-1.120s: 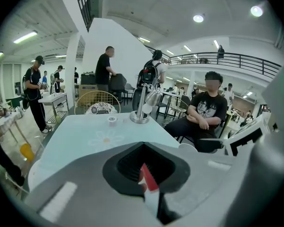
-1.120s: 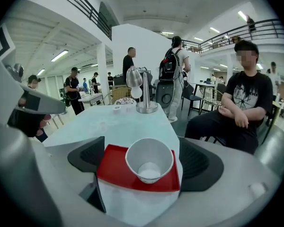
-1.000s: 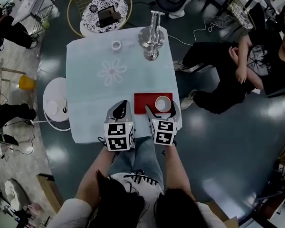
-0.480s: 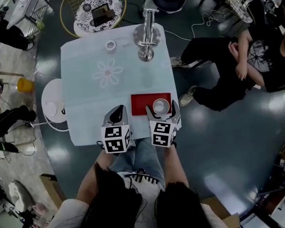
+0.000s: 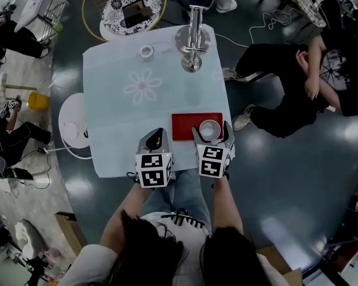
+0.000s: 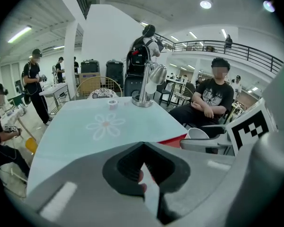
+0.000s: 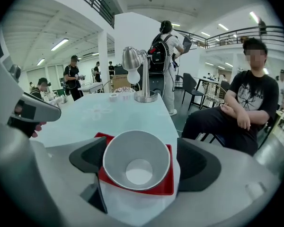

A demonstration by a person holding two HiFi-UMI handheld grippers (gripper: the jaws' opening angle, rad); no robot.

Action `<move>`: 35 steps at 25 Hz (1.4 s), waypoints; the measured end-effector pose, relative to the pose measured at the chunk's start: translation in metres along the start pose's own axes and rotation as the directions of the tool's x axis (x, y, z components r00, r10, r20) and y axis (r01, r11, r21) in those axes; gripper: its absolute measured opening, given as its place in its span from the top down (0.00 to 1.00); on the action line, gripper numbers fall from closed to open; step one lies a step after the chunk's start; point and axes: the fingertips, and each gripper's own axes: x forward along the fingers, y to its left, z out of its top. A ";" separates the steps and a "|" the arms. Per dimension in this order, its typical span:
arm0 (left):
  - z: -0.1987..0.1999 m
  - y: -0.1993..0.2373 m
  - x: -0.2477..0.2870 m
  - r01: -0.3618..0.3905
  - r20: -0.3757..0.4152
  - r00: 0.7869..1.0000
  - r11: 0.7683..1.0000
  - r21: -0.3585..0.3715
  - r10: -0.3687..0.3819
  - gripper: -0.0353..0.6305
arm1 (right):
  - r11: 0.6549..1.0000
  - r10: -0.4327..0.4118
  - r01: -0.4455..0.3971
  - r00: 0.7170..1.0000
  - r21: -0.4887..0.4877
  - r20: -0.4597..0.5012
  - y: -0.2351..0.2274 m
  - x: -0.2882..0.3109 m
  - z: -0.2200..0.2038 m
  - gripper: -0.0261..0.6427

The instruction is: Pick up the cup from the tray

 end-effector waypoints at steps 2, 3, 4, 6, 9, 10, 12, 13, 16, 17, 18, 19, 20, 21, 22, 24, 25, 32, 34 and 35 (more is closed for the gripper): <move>-0.001 0.001 0.002 -0.004 -0.004 1.000 1.000 -0.010 0.004 0.95 | 1.000 0.013 -0.013 1.000 -0.011 -0.018 0.003 0.001 -0.003 0.30; -0.001 0.001 0.002 -0.004 -0.004 1.000 1.000 -0.017 0.004 0.95 | 1.000 0.016 -0.016 1.000 -0.014 -0.023 0.004 0.001 -0.005 0.34; 0.000 0.001 0.002 -0.002 -0.004 1.000 1.000 -0.024 0.002 0.95 | 1.000 0.016 -0.016 1.000 -0.015 -0.023 0.005 0.000 -0.005 0.36; 0.002 -0.001 0.002 0.002 0.000 1.000 1.000 -0.030 -0.002 0.95 | 1.000 0.013 -0.013 1.000 -0.012 -0.017 0.005 -0.001 -0.003 0.36; 0.002 -0.003 0.005 0.013 0.001 1.000 0.999 -0.043 -0.013 0.95 | 1.000 0.022 -0.022 1.000 -0.003 -0.018 0.005 0.001 -0.001 0.36; 0.001 -0.004 0.005 0.019 -0.003 1.000 0.999 -0.051 -0.019 0.95 | 1.000 0.026 -0.026 0.999 0.000 -0.022 0.005 -0.001 -0.002 0.36; 0.000 -0.006 0.006 0.028 -0.005 1.000 0.998 -0.063 -0.028 0.95 | 0.999 0.036 -0.036 0.999 0.002 -0.026 0.006 -0.004 -0.002 0.36; 0.004 -0.005 0.006 0.028 0.001 1.000 0.998 -0.064 -0.028 0.95 | 0.999 0.043 -0.043 0.999 -0.003 -0.023 0.007 -0.004 0.002 0.37; 0.013 -0.001 0.004 0.020 0.024 1.000 0.997 -0.077 -0.018 0.95 | 0.998 0.063 -0.063 0.998 -0.023 -0.005 0.014 -0.006 0.017 0.37; 0.014 -0.001 0.004 0.018 0.027 1.000 0.996 -0.085 -0.016 0.95 | 0.997 0.067 -0.067 0.998 -0.025 -0.001 0.015 -0.008 0.021 0.37; 0.015 0.000 0.004 0.016 0.029 0.999 0.996 -0.092 -0.013 0.95 | 0.997 0.070 -0.070 0.998 -0.024 0.002 0.016 -0.009 0.024 0.37; 0.017 0.000 0.004 0.014 0.030 0.999 0.995 -0.097 -0.011 0.95 | 0.997 0.073 -0.073 0.997 -0.022 0.007 0.017 -0.010 0.029 0.37; 0.019 0.000 0.005 0.011 0.033 0.999 0.995 -0.100 -0.008 0.95 | 0.997 0.077 -0.077 0.997 -0.023 0.014 0.018 -0.011 0.034 0.37; 0.022 0.001 0.007 0.008 0.037 0.999 0.995 -0.104 -0.005 0.95 | 0.996 0.082 -0.081 0.996 -0.027 0.020 0.018 -0.010 0.039 0.37; 0.024 0.002 0.008 0.005 0.040 0.999 0.994 -0.108 -0.001 0.95 | 0.996 0.087 -0.086 0.996 -0.031 0.025 0.020 -0.009 0.044 0.37; 0.027 0.004 0.010 -0.001 0.044 0.999 0.993 -0.119 0.006 0.95 | 0.995 0.100 -0.099 0.995 -0.033 0.028 0.025 -0.005 0.052 0.37; 0.027 0.004 0.011 -0.004 0.043 0.999 0.992 -0.125 0.010 0.95 | 0.994 0.108 -0.107 0.994 -0.037 0.028 0.028 -0.003 0.055 0.37; 0.039 0.008 0.017 -0.034 0.047 0.998 0.986 -0.165 0.043 0.95 | 0.974 0.192 -0.188 0.981 -0.123 0.024 0.052 0.015 0.083 0.37; 0.043 0.015 0.018 -0.057 0.055 0.996 0.982 -0.183 0.068 0.95 | 0.965 0.220 -0.213 0.975 -0.152 0.029 0.059 0.022 0.091 0.37; 0.044 0.020 0.017 -0.069 0.058 0.995 0.979 -0.194 0.081 0.95 | 0.962 0.230 -0.223 0.973 -0.160 0.027 0.062 0.024 0.093 0.37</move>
